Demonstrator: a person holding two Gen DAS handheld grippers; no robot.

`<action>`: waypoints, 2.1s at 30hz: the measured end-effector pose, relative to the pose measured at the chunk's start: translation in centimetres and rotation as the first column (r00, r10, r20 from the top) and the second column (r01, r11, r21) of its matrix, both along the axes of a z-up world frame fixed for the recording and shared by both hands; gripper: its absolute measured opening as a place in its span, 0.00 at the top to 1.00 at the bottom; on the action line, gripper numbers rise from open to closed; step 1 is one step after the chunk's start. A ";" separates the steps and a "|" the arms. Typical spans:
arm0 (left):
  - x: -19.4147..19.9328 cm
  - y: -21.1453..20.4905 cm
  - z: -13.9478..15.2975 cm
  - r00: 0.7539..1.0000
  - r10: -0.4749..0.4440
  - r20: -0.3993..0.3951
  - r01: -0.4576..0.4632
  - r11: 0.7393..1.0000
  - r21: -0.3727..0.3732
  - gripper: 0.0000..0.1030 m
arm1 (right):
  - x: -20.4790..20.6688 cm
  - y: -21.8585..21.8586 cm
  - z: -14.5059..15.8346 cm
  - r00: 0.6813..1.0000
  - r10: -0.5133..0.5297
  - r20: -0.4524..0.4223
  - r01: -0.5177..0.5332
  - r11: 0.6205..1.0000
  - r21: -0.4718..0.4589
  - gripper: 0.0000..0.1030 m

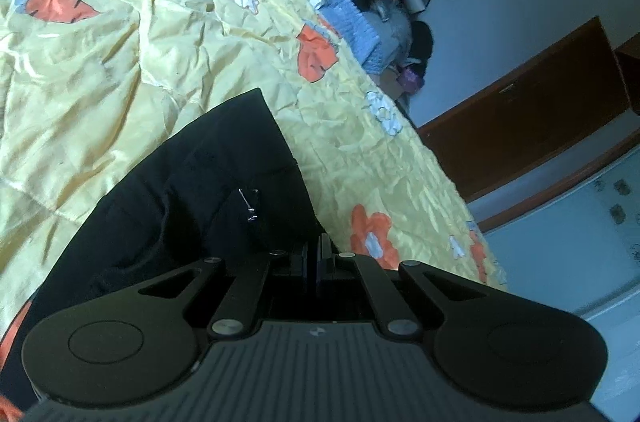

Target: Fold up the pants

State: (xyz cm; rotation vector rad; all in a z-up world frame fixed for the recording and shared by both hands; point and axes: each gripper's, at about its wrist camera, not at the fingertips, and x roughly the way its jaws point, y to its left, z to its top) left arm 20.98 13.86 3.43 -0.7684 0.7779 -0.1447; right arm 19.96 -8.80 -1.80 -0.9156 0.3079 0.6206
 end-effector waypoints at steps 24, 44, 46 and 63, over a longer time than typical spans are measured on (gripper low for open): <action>-12.4 3.5 -4.9 0.995 -0.040 -0.090 0.036 0.998 -0.051 0.97 | -13.3 0.5 -0.1 0.986 0.068 -0.154 -0.055 0.995 0.085 0.90; -11.7 2.5 -4.9 0.998 0.070 -0.001 -0.070 0.997 0.013 0.96 | -10.3 -0.2 -2.8 0.988 -0.135 -0.077 0.143 0.983 0.112 0.81; -12.3 2.4 -4.1 0.997 0.063 0.037 -0.065 0.996 0.054 0.96 | -10.8 0.1 -3.0 0.989 -0.128 -0.079 0.136 0.985 0.104 0.89; -13.2 3.6 -5.3 0.996 -0.002 -0.086 0.013 0.991 0.133 0.76 | -15.2 -1.0 -1.5 0.946 -0.031 -0.324 0.102 0.973 0.206 0.92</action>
